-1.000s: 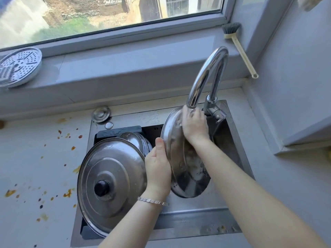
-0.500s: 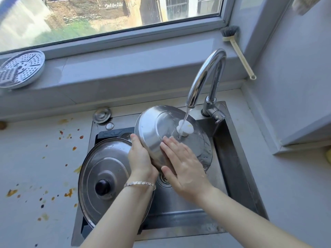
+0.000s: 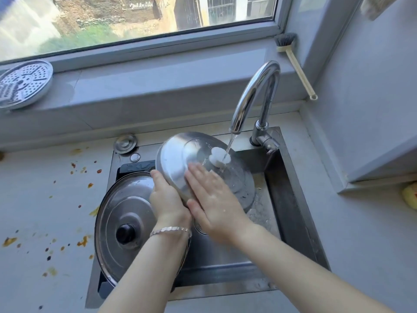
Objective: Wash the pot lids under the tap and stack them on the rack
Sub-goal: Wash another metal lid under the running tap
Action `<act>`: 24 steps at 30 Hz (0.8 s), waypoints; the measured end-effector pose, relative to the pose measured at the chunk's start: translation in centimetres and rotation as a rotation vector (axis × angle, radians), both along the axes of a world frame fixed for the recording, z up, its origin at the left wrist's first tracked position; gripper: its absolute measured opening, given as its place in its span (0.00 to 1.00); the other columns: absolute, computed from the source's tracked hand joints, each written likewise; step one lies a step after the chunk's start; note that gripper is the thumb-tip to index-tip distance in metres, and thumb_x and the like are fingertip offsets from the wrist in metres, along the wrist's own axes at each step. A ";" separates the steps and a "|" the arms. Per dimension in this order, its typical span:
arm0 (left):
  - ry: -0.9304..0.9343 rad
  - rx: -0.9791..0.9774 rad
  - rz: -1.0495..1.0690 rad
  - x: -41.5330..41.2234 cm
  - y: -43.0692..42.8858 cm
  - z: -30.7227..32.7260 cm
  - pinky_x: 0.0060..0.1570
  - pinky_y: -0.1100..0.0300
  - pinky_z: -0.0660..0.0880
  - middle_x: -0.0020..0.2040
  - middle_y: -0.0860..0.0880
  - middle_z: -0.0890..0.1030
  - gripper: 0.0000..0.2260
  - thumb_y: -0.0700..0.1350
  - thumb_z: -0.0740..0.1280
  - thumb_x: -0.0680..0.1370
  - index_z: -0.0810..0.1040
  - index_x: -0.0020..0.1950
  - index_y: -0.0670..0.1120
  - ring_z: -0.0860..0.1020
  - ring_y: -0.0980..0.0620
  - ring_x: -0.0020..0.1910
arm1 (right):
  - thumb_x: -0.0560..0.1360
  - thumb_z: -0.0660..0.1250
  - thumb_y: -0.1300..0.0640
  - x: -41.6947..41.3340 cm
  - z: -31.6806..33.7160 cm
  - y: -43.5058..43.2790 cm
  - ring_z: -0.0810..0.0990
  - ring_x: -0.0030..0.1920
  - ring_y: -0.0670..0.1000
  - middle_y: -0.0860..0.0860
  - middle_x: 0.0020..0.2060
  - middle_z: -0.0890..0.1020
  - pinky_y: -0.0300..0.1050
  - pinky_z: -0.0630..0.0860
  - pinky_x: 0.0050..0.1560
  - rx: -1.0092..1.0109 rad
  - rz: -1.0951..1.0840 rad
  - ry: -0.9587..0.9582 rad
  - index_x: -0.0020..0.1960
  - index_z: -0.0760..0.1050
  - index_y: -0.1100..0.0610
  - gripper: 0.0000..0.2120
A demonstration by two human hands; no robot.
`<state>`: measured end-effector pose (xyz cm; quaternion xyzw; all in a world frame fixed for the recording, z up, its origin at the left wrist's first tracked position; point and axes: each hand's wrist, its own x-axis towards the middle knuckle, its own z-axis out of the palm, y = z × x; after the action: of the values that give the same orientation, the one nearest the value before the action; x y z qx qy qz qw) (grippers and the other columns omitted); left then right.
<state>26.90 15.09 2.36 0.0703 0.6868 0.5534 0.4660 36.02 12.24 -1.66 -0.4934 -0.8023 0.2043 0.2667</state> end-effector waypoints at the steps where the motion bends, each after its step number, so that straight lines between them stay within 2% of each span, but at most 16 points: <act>1: -0.005 -0.021 0.050 -0.6 0.4 -0.1 0.56 0.52 0.76 0.50 0.47 0.81 0.19 0.60 0.57 0.78 0.75 0.48 0.45 0.80 0.47 0.50 | 0.80 0.42 0.44 0.4 -1.1 -1.2 0.54 0.74 0.51 0.55 0.74 0.59 0.45 0.46 0.73 0.037 0.029 -0.020 0.74 0.56 0.60 0.28; 3: -0.016 -0.026 0.128 -1.5 0.6 0.4 0.56 0.54 0.75 0.50 0.50 0.79 0.16 0.60 0.57 0.78 0.72 0.52 0.48 0.78 0.48 0.52 | 0.79 0.39 0.40 1.6 -2.4 -2.5 0.48 0.75 0.46 0.49 0.74 0.53 0.44 0.44 0.74 -0.028 -0.006 0.015 0.75 0.50 0.57 0.31; 5: -0.022 0.005 0.128 -1.4 0.2 0.8 0.53 0.55 0.76 0.44 0.54 0.78 0.16 0.60 0.57 0.78 0.73 0.49 0.48 0.78 0.49 0.50 | 0.75 0.35 0.33 2.7 -2.6 -1.9 0.41 0.74 0.40 0.45 0.74 0.46 0.37 0.38 0.73 -0.232 -0.145 0.095 0.76 0.45 0.56 0.38; 6: -0.024 0.012 0.121 -1.0 -0.1 0.8 0.52 0.55 0.76 0.42 0.55 0.78 0.16 0.59 0.57 0.78 0.73 0.48 0.47 0.78 0.49 0.48 | 0.74 0.36 0.32 3.1 -2.6 -1.0 0.40 0.73 0.39 0.46 0.75 0.45 0.35 0.37 0.72 -0.335 -0.219 0.128 0.76 0.44 0.56 0.39; 8: -0.009 0.011 0.119 -0.2 -0.8 0.8 0.49 0.57 0.75 0.41 0.54 0.77 0.15 0.58 0.56 0.79 0.73 0.50 0.48 0.78 0.50 0.46 | 0.74 0.40 0.39 3.5 -2.3 0.8 0.42 0.75 0.43 0.51 0.76 0.46 0.38 0.37 0.73 -0.473 -0.360 0.119 0.76 0.46 0.59 0.37; 10: -0.002 -0.007 0.116 0.1 -0.9 0.7 0.50 0.57 0.75 0.44 0.53 0.78 0.14 0.57 0.56 0.80 0.71 0.53 0.49 0.77 0.49 0.47 | 0.75 0.41 0.42 2.8 -1.2 1.0 0.40 0.76 0.48 0.54 0.76 0.44 0.41 0.36 0.73 -0.503 -0.371 0.050 0.76 0.44 0.60 0.35; 13: 0.022 -0.041 0.117 0.3 -0.5 0.4 0.53 0.57 0.75 0.50 0.48 0.78 0.16 0.58 0.56 0.79 0.73 0.54 0.48 0.77 0.47 0.50 | 0.72 0.35 0.38 0.7 0.0 -1.7 0.34 0.75 0.48 0.53 0.76 0.39 0.41 0.32 0.71 -0.440 -0.204 -0.006 0.76 0.38 0.59 0.38; 15: 0.039 -0.043 0.118 0.5 -0.5 0.2 0.55 0.57 0.75 0.52 0.48 0.78 0.19 0.59 0.55 0.79 0.74 0.56 0.46 0.77 0.48 0.51 | 0.70 0.34 0.37 0.7 -0.3 -1.9 0.35 0.75 0.47 0.52 0.76 0.39 0.41 0.33 0.72 -0.439 -0.198 -0.017 0.76 0.38 0.59 0.41; 18: 0.057 -0.020 0.106 1.0 -1.1 0.6 0.48 0.60 0.73 0.43 0.53 0.76 0.18 0.58 0.55 0.79 0.74 0.56 0.45 0.75 0.51 0.47 | 0.79 0.44 0.42 2.6 -1.2 1.6 0.41 0.76 0.51 0.56 0.76 0.43 0.45 0.39 0.75 -0.618 -0.410 0.092 0.76 0.43 0.62 0.34; 20: 0.062 -0.019 0.099 1.3 -1.4 0.7 0.44 0.61 0.73 0.39 0.56 0.74 0.17 0.58 0.56 0.80 0.73 0.54 0.45 0.75 0.52 0.44 | 0.81 0.48 0.45 3.8 -1.6 3.1 0.43 0.76 0.52 0.58 0.76 0.46 0.45 0.40 0.74 -0.695 -0.523 0.162 0.76 0.45 0.63 0.31; 22: 0.051 -0.016 0.109 1.4 -1.2 0.7 0.40 0.63 0.74 0.38 0.56 0.74 0.16 0.58 0.56 0.80 0.73 0.55 0.47 0.75 0.54 0.40 | 0.80 0.46 0.44 3.4 -1.3 2.3 0.42 0.76 0.52 0.57 0.76 0.45 0.45 0.39 0.74 -0.665 -0.502 0.112 0.76 0.44 0.62 0.31; 24: 0.031 -0.006 0.113 1.4 -0.9 0.5 0.46 0.60 0.76 0.41 0.54 0.77 0.18 0.58 0.56 0.79 0.74 0.57 0.47 0.77 0.52 0.43 | 0.77 0.40 0.41 1.9 -0.4 0.2 0.38 0.76 0.50 0.54 0.76 0.42 0.45 0.36 0.74 -0.577 -0.374 0.047 0.76 0.42 0.59 0.34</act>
<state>28.26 14.17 2.91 0.0387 0.6987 0.5754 0.4234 37.91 12.41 -2.09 -0.6822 -0.6005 0.3820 0.1675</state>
